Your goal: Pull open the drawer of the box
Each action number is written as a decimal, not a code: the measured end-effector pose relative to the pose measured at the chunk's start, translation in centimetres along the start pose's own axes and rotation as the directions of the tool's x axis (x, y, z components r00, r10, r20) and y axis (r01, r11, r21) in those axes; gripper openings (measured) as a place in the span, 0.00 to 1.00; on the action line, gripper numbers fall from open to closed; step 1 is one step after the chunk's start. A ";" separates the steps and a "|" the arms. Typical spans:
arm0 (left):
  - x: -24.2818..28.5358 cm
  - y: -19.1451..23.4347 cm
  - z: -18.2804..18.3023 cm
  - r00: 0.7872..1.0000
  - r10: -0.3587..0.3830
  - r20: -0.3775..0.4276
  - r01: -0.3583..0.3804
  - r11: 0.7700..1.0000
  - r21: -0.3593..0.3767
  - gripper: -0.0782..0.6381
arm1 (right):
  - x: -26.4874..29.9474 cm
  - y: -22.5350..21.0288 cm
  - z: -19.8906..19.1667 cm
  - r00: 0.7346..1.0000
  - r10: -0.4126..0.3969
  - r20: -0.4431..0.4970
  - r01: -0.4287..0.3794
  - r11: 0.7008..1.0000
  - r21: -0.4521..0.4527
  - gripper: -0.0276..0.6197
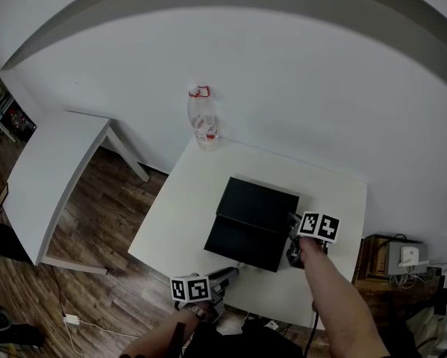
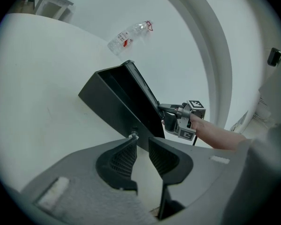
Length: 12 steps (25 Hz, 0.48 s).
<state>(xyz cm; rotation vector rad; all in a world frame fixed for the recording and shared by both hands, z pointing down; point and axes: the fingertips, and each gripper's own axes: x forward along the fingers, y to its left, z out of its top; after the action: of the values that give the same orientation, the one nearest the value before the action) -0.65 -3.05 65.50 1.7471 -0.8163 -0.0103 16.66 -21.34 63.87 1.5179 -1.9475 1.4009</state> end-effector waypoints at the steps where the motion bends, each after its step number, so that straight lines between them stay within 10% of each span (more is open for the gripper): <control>1: -0.3 -0.2 -0.2 1.000 -0.010 -0.003 0.010 1.000 0.001 0.22 | 0.0 0.0 0.0 1.000 -0.004 0.001 0.004 1.000 0.000 0.21; 12: -6.8 -5.5 -1.9 0.974 -0.203 -0.099 0.213 0.971 0.107 0.11 | -1.2 -0.7 -0.8 0.997 0.054 0.057 -0.056 0.998 0.022 0.30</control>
<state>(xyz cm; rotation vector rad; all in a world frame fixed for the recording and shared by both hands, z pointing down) -2.26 2.74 58.87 1.9237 -0.5771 -0.0269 17.45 -19.97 63.75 1.5419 -2.0276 1.4227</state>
